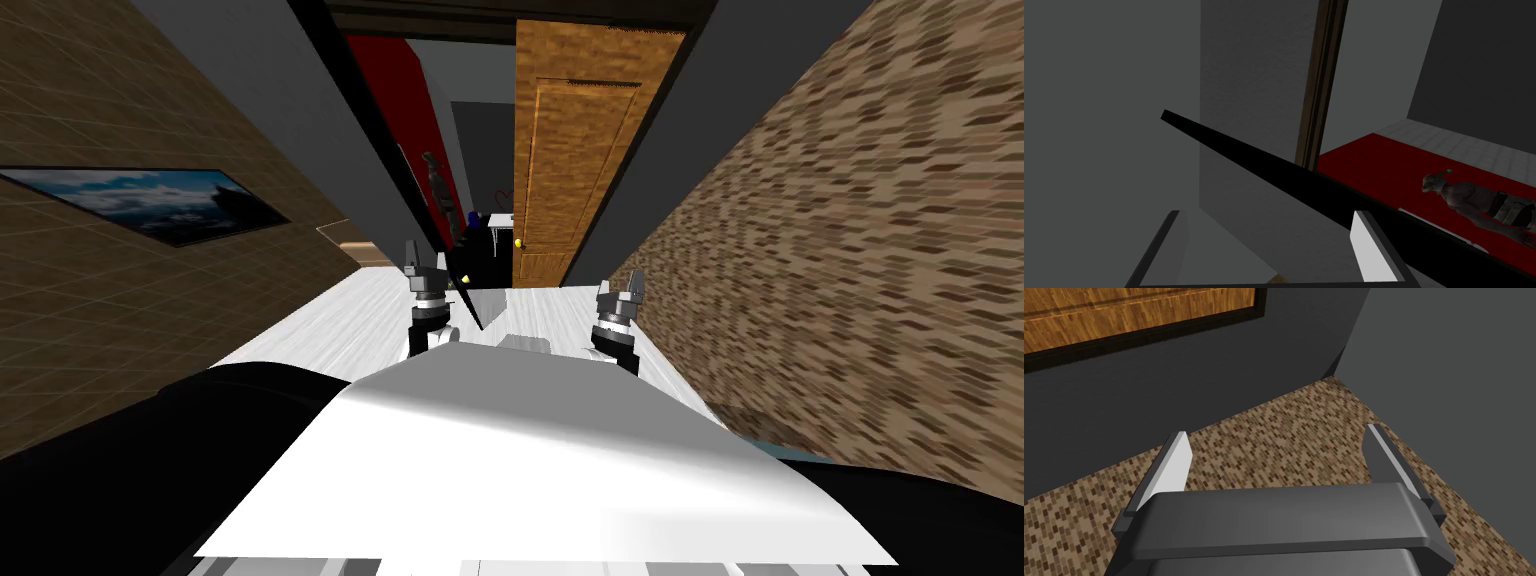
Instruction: Pull the door open
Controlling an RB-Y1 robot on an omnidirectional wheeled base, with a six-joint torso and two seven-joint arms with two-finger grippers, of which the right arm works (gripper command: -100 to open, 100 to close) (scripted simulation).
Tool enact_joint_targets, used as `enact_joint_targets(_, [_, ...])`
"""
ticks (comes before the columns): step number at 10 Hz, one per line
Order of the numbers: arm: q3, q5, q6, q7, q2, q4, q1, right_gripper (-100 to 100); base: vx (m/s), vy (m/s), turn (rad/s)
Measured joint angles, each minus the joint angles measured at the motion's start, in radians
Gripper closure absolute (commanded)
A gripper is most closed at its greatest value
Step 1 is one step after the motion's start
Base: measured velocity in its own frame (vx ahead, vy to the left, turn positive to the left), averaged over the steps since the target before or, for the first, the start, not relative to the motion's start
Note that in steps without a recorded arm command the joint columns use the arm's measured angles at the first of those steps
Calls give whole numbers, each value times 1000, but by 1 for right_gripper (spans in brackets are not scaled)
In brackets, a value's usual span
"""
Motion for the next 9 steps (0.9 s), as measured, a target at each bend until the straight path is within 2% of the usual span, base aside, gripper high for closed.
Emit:
enact_joint_targets(6, [-35, -43, -29, -99, -28, 116, -47, -100, 117, -18, 168])
enact_joint_targets(9, [-55, -69, -53, -161, -41, 188, -71, -100, 100, -2, 144])
